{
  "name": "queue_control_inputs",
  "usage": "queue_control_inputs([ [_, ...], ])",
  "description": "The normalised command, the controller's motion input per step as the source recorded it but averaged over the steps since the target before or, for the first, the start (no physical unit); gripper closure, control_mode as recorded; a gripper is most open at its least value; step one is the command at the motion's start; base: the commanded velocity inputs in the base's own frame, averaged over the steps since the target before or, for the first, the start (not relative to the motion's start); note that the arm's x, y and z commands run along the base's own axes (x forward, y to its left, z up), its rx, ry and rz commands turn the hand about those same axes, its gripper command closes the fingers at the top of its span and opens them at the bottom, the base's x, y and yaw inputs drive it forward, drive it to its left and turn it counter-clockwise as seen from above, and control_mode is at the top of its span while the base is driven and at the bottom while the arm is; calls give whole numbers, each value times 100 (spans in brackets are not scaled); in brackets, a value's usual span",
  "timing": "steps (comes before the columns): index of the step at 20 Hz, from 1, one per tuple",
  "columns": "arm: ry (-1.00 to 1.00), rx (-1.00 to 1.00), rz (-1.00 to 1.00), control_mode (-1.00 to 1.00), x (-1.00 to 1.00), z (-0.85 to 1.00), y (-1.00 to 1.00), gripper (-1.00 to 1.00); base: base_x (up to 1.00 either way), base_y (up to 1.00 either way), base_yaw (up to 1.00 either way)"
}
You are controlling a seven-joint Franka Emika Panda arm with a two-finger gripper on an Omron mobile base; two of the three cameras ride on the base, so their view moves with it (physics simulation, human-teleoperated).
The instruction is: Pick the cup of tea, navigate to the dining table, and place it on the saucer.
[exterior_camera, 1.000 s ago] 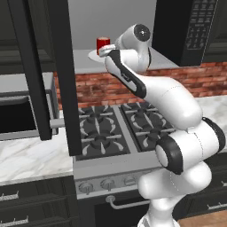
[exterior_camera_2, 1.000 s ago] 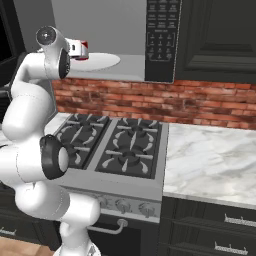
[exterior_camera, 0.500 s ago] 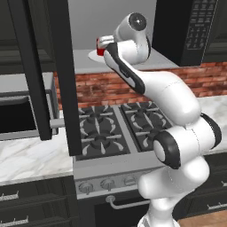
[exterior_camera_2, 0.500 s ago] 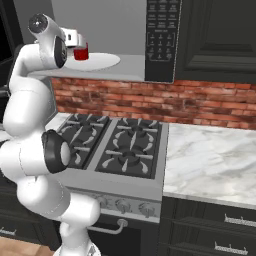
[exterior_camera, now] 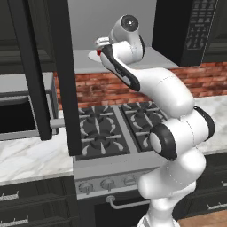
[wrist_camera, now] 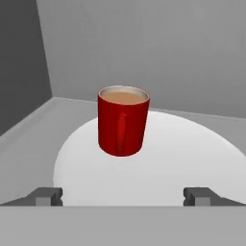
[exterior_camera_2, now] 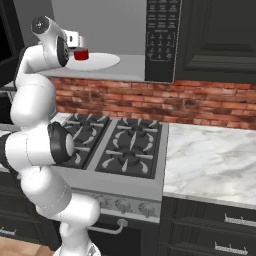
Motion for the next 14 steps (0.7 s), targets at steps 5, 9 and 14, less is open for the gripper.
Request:
queue_control_inputs([
  [5,6,0,0,-100,87,-60,11,-100,0,0,0],
  [9,2,1,0,-100,79,-33,14,-100,0,0,0],
  [14,0,7,0,-100,8,34,7,-100,0,0,0],
])
